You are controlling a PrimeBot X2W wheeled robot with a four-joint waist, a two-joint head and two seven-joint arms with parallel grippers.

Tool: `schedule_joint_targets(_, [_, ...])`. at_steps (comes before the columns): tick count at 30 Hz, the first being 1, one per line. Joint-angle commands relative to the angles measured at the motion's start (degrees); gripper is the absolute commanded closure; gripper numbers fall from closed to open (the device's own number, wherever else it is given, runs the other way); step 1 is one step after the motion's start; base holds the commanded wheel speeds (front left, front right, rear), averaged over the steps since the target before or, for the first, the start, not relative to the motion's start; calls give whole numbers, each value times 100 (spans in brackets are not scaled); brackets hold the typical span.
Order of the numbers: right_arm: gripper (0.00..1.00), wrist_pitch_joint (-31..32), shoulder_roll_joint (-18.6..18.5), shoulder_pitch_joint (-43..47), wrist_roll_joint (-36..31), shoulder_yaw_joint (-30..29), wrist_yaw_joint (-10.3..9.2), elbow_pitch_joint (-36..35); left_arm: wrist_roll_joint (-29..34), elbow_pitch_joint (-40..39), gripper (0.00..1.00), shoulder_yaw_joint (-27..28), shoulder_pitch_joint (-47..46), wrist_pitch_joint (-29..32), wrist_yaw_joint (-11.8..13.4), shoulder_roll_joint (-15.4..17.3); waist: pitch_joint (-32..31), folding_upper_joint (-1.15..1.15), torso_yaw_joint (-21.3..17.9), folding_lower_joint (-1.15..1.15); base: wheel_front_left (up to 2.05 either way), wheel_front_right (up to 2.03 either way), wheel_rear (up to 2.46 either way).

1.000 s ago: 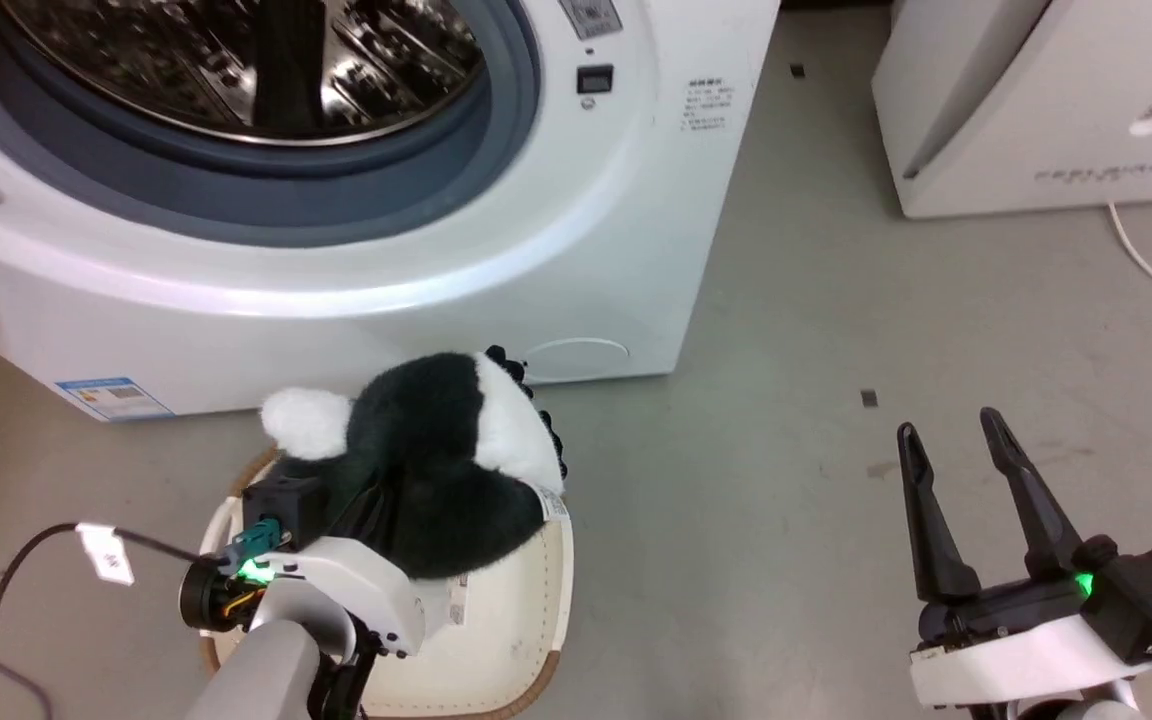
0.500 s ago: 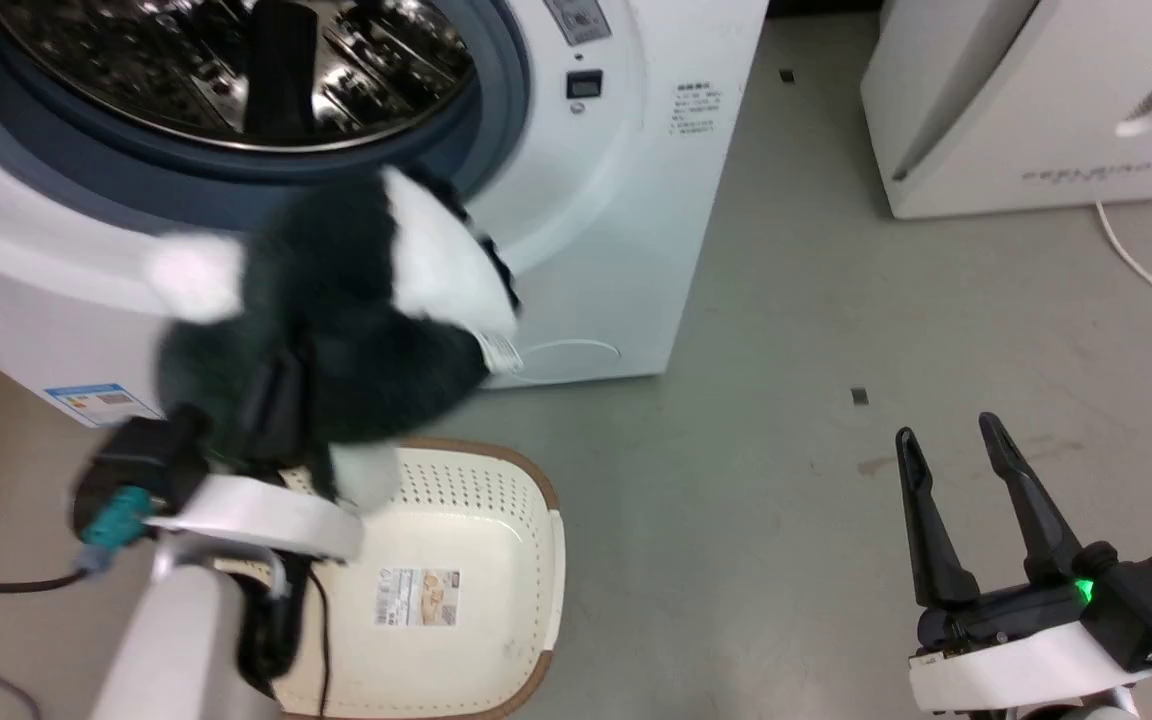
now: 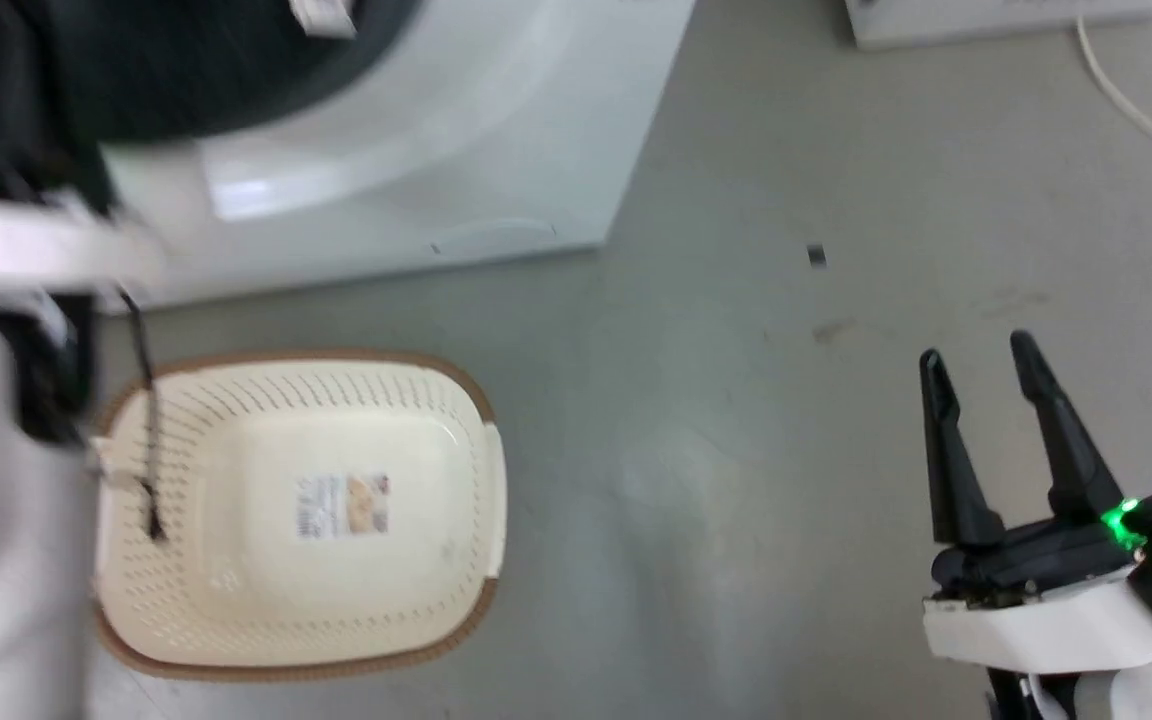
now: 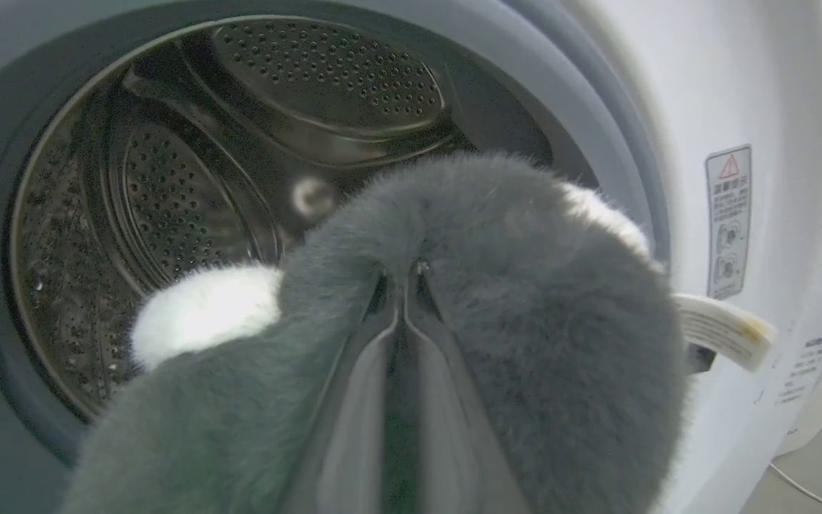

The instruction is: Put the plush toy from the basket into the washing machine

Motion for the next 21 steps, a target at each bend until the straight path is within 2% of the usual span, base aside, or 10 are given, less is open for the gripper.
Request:
schedule_joint_targets(1, [0,-25,-1,-108,72,9,-5,-62,24,36,100,-1,-326,76,-39,150,576,0,-297,0,0,0,0])
schedule_joint_targets(8, [0,-25,-1,-396,322,95,-5,-216,40,813,100,-195,-2240,798,-86,987,1467,0,-596,0,0,0,0])
schedule_joint_targets(12, [0,-25,-1,-510,463,172,-5,-254,239,1377,100,-462,-3311,999,-97,1435,1830,0,-743,0,0,0,0])
schedule_joint_targets(17, [0,-25,-1,-608,554,247,-5,-278,524,2069,100,-909,-4456,1184,-104,1772,2169,0,-853,0,0,0,0])
schedule_joint_targets(21, [0,-25,-1,-665,607,290,-5,-300,705,2657,100,-1335,-5006,1363,-106,1936,2318,0,-921,0,0,0,0])
